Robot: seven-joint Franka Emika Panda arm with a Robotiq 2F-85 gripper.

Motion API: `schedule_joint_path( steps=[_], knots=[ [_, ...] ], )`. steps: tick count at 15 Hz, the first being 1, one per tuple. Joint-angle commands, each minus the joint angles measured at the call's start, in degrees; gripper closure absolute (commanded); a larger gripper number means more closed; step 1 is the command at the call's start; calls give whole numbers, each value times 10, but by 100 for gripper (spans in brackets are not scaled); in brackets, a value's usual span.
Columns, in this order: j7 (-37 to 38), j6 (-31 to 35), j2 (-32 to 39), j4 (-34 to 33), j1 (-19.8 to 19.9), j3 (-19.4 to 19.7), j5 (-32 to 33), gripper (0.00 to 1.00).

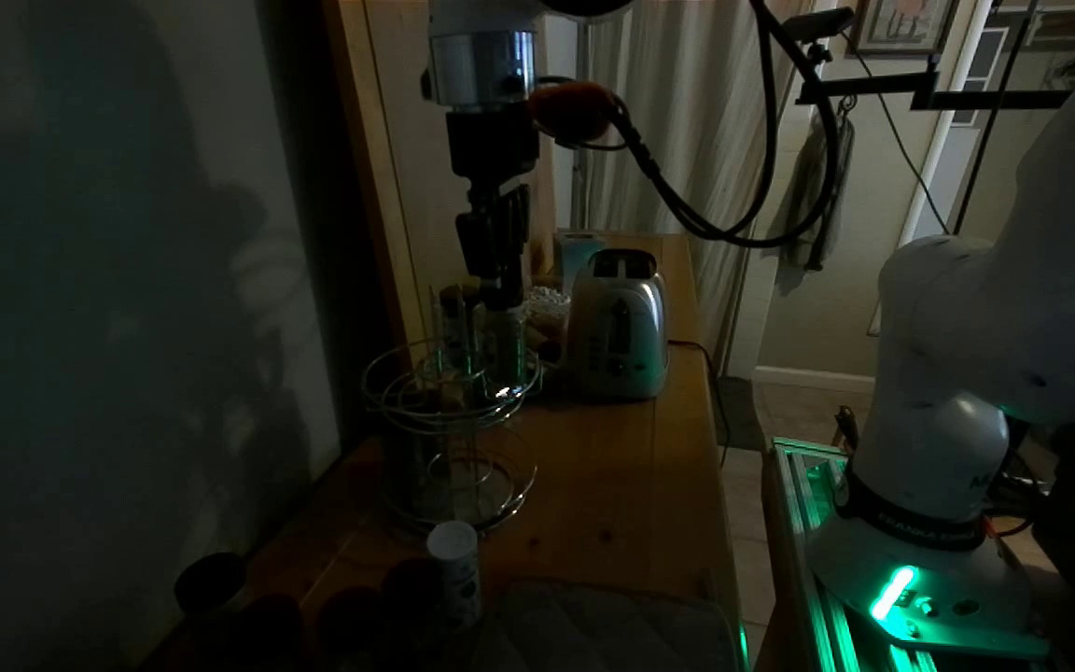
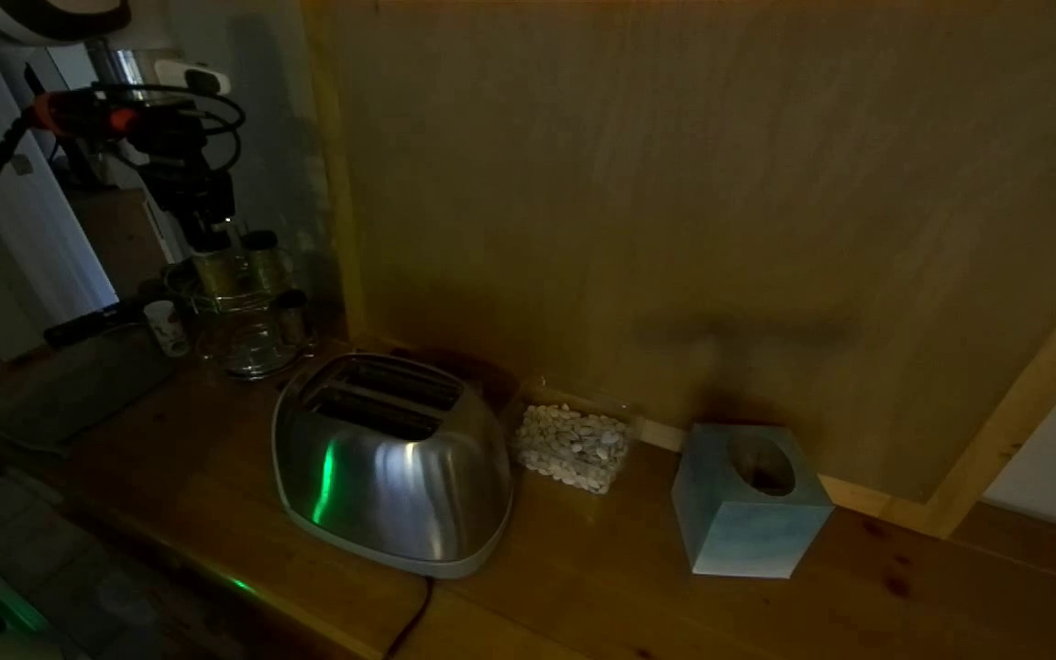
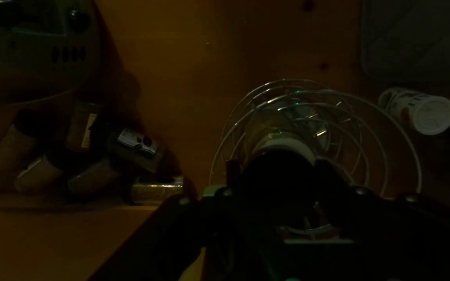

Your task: Pick up the black lid on the left and put it on the brown container on the salt rack

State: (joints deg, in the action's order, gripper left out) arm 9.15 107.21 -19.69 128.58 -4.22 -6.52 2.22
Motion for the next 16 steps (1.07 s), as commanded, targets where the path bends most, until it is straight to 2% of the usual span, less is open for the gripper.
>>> schedule_joint_path(
  steps=[1, 16],
  knots=[
    [-9, -6, 15, -13, -1, 6, -22, 76],
    [-14, -3, 12, -12, -2, 9, -37, 76]
  ],
)
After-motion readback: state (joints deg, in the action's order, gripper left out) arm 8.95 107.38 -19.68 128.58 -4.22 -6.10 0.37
